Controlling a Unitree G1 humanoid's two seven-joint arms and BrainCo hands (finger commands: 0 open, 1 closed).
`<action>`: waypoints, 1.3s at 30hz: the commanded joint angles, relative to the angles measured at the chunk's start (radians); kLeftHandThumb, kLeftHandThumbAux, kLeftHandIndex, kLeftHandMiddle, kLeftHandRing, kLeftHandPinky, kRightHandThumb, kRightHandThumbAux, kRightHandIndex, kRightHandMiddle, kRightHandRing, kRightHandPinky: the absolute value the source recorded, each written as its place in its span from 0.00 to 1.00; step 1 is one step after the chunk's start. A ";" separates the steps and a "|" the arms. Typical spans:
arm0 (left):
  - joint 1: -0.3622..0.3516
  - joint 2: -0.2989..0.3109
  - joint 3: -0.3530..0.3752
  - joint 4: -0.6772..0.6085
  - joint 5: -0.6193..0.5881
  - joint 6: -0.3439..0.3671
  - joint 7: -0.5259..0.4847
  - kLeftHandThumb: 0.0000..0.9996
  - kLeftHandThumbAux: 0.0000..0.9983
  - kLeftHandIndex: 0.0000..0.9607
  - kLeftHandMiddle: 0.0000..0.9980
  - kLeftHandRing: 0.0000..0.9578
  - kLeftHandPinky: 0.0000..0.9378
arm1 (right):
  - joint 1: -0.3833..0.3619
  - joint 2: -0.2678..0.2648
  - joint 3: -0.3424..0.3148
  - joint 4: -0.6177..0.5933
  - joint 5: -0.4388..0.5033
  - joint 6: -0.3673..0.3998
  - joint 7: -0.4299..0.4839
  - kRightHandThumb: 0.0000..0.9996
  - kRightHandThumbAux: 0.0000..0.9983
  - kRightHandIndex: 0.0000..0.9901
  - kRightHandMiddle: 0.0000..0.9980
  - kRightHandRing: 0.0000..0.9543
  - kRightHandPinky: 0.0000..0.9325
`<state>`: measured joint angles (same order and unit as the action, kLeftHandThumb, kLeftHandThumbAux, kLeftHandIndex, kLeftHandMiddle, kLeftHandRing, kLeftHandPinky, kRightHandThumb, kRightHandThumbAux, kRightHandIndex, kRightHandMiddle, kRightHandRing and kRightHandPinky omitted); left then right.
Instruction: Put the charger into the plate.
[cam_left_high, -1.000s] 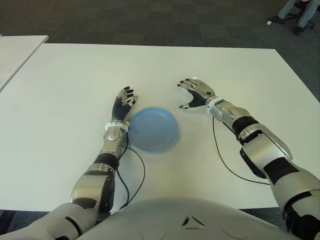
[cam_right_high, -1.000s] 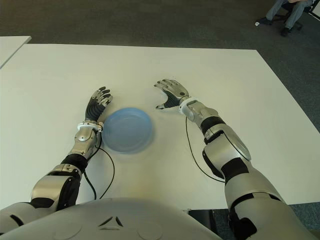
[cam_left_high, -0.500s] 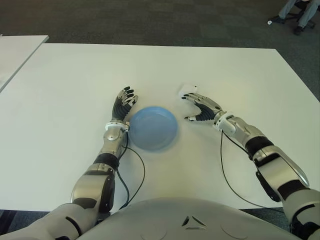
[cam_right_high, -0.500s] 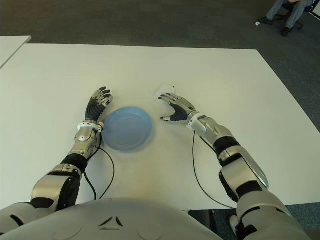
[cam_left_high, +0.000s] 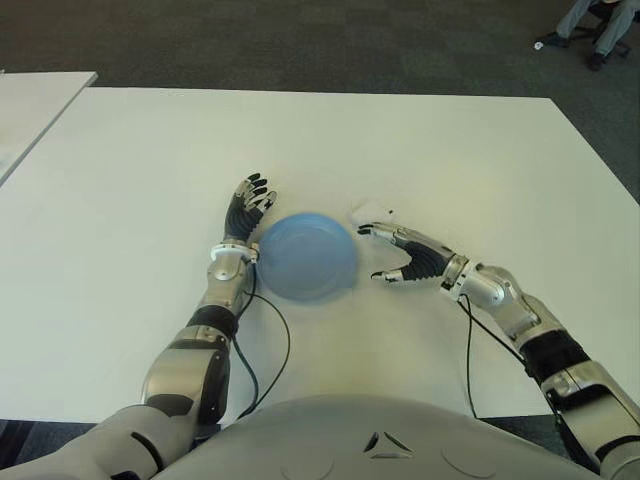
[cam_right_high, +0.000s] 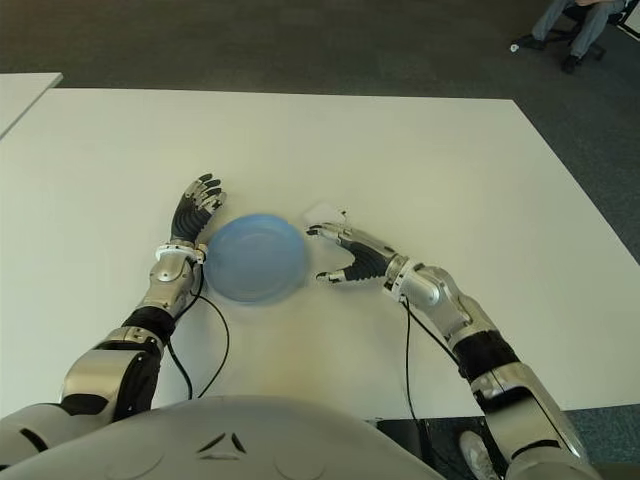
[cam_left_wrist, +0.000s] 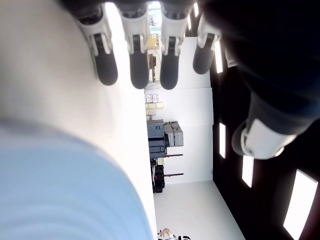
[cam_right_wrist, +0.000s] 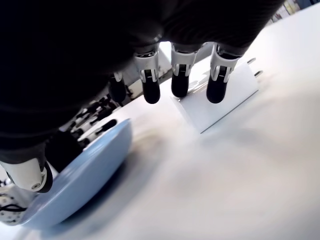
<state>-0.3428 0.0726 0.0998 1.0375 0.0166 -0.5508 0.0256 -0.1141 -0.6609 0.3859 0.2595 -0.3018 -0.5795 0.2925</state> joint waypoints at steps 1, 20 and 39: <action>0.055 -0.005 -0.003 0.076 0.006 0.098 0.010 0.00 0.62 0.16 0.20 0.21 0.23 | 0.105 -0.052 -0.051 -0.152 0.060 0.049 0.082 0.00 0.49 0.00 0.00 0.00 0.04; 0.041 0.001 -0.005 0.102 0.008 0.096 0.005 0.00 0.63 0.18 0.24 0.25 0.29 | 0.115 -0.038 -0.115 -0.247 0.012 0.080 0.155 0.00 0.44 0.00 0.00 0.00 0.05; 0.046 0.003 -0.010 0.099 0.018 0.084 0.017 0.00 0.62 0.17 0.22 0.24 0.27 | 0.097 -0.016 -0.128 -0.229 -0.049 0.025 0.137 0.00 0.43 0.00 0.00 0.00 0.04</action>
<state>-0.3651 0.0813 0.0980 1.0707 0.0218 -0.5492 0.0303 -0.0077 -0.6797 0.2584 0.0171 -0.3331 -0.5410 0.4277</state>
